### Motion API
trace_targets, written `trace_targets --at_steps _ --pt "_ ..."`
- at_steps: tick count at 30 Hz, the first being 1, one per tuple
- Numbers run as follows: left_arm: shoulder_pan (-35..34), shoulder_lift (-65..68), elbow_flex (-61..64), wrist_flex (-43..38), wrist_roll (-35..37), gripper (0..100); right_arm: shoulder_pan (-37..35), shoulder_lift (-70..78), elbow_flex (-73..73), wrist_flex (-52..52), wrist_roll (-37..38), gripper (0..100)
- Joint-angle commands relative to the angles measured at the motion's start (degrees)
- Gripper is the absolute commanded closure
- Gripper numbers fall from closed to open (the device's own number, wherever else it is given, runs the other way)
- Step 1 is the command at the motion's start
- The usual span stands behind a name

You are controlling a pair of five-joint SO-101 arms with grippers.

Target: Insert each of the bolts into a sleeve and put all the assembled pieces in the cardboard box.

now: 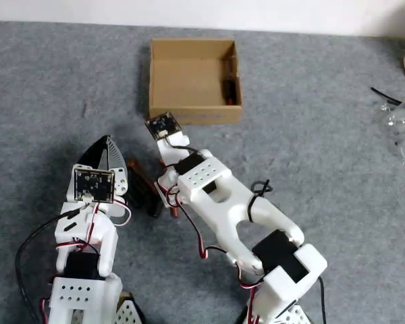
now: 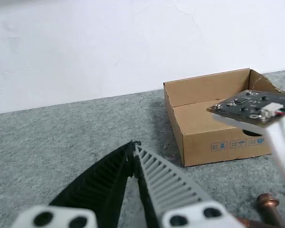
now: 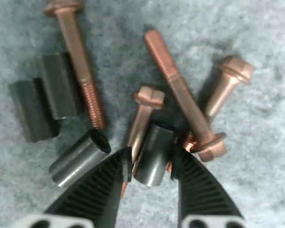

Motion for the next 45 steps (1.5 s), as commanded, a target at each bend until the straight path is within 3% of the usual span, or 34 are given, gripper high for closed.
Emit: trace_targets --at_steps 1,23,30,39,45 --pt "0.84 -0.13 0.92 -1.23 0.53 99 -0.57 0.48 0.31 0.84 0.79 87.8" --pt "0.75 -0.13 0.92 -1.23 0.53 99 -0.48 0.57 -0.04 4.0 0.88 88.3" --pt "0.75 -0.13 0.92 -1.23 0.53 99 -0.48 0.57 -0.04 4.0 0.88 99.8" --pt "0.75 -0.13 0.92 -1.23 0.53 99 -0.13 -0.04 -0.04 4.18 0.97 99.4" --pt "0.75 -0.13 0.92 -1.23 0.53 99 1.98 -0.13 -4.35 9.71 1.05 99.4"
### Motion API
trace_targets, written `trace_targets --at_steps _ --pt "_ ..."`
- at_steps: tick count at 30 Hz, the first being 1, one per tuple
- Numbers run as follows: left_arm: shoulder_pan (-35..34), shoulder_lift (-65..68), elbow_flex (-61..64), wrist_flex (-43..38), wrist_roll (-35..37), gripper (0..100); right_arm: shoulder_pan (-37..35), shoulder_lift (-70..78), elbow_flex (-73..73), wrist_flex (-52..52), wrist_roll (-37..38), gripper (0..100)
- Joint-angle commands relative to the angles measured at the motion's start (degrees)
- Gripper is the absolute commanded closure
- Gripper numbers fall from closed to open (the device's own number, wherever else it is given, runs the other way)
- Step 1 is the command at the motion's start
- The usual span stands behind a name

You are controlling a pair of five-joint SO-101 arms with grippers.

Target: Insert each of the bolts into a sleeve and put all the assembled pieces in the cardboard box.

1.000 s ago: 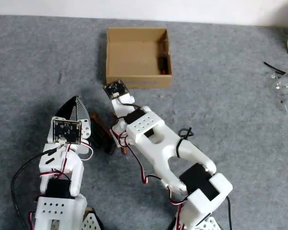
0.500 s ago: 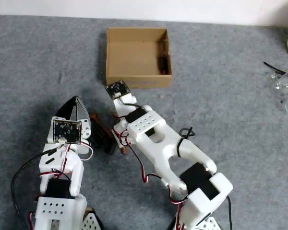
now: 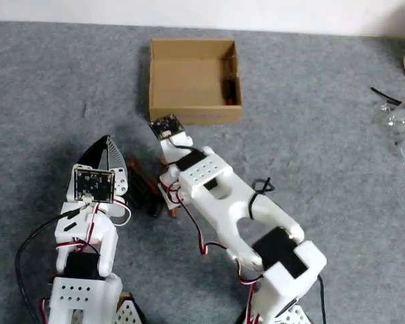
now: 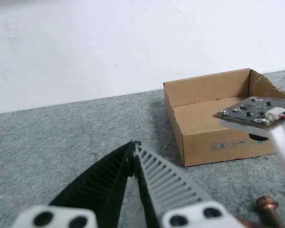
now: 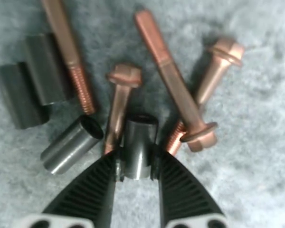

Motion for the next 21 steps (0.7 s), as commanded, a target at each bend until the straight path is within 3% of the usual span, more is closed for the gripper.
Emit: trace_targets --at_steps 1,8,21 --pt "0.75 -0.13 0.92 -1.23 0.53 99 1.36 -0.13 -2.51 4.18 0.97 99.4" --pt "0.75 -0.13 0.92 -1.23 0.53 99 1.45 -1.8 -2.95 4.62 1.14 99.4" --pt "0.84 -0.13 1.1 -1.23 0.53 99 7.87 -25.27 6.81 2.95 4.31 99.4"
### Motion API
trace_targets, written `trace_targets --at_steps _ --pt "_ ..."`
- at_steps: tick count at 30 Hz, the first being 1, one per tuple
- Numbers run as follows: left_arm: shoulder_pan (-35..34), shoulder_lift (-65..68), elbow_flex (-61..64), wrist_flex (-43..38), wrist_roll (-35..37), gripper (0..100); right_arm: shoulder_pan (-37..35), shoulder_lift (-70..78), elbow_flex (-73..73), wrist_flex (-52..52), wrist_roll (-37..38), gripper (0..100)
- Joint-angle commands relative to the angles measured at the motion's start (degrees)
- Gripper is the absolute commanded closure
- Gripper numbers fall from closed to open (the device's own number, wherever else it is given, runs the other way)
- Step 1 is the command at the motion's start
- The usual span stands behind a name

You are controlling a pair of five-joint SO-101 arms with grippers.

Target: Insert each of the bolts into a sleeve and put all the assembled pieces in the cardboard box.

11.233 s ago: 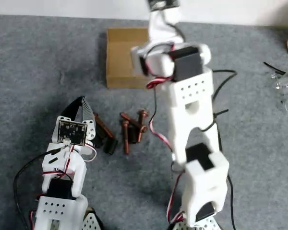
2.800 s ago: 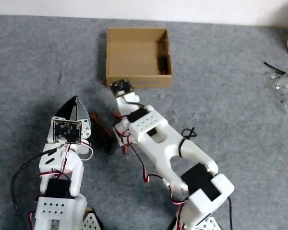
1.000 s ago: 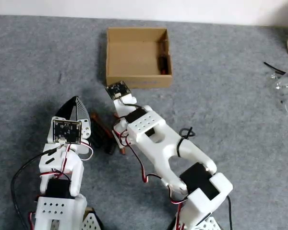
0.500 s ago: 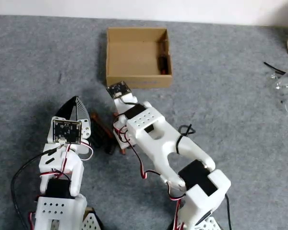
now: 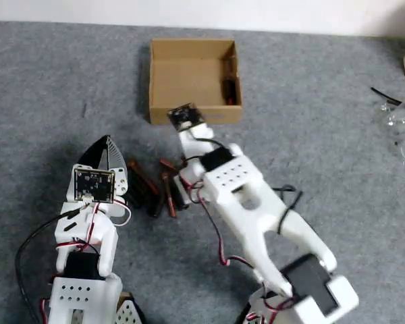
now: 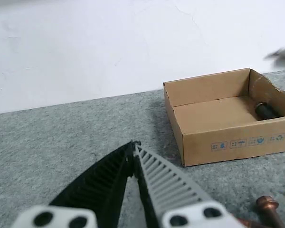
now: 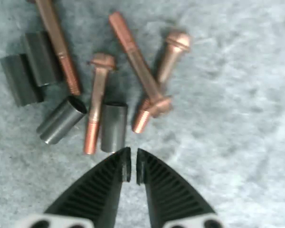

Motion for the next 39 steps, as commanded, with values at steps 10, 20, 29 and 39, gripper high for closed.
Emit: trace_targets --at_steps 10,20,29,39 --pt "1.27 -0.13 1.1 -1.23 0.35 99 -1.8 -6.99 2.51 -1.36 1.05 96.7" --pt "1.01 -0.13 0.84 -1.23 0.44 99 -6.81 6.9 -2.07 -4.53 1.14 90.4" --pt "1.01 -0.13 0.66 -1.23 0.44 99 -9.54 7.25 -5.05 -4.53 1.14 90.4" --pt "-0.66 -0.13 0.57 -1.23 0.62 99 -9.54 7.43 -4.79 -6.2 4.31 90.4"
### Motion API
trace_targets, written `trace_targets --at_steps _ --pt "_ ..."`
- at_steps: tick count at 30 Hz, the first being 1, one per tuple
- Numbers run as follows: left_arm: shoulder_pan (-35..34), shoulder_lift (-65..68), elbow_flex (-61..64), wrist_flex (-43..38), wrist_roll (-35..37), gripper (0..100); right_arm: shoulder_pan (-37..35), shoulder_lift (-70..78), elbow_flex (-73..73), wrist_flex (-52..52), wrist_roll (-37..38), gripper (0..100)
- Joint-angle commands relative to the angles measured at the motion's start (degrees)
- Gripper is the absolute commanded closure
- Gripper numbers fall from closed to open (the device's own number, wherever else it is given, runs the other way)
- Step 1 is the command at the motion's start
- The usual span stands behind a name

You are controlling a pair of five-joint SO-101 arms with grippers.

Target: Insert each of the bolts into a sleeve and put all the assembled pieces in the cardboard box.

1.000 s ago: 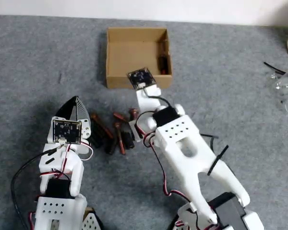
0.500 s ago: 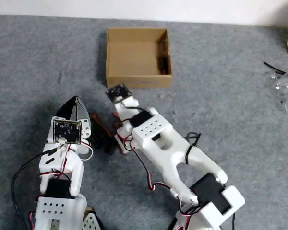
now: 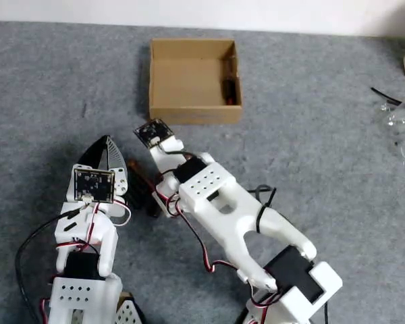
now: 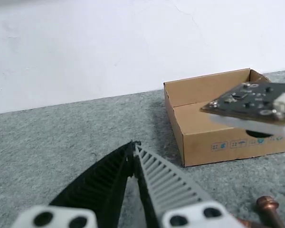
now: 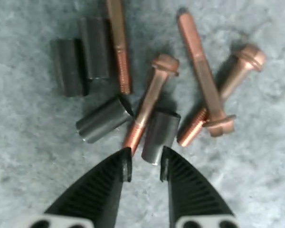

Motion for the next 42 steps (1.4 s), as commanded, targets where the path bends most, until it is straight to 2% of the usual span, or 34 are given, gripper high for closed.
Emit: trace_targets --at_steps 1,10,18,42 --pt "-0.57 -0.13 0.57 -1.23 0.62 99 -0.48 -0.13 -2.68 -3.74 1.67 90.4" --pt "-0.48 -0.13 0.57 -1.23 0.62 99 -0.4 0.31 -1.27 -4.97 1.67 90.4" --pt "-0.4 -0.13 0.57 -1.23 0.62 99 0.75 7.87 -1.19 -4.88 1.67 90.4" --pt "-0.31 -0.13 0.57 -1.23 0.62 99 3.91 8.48 -1.71 -2.42 1.58 90.4"
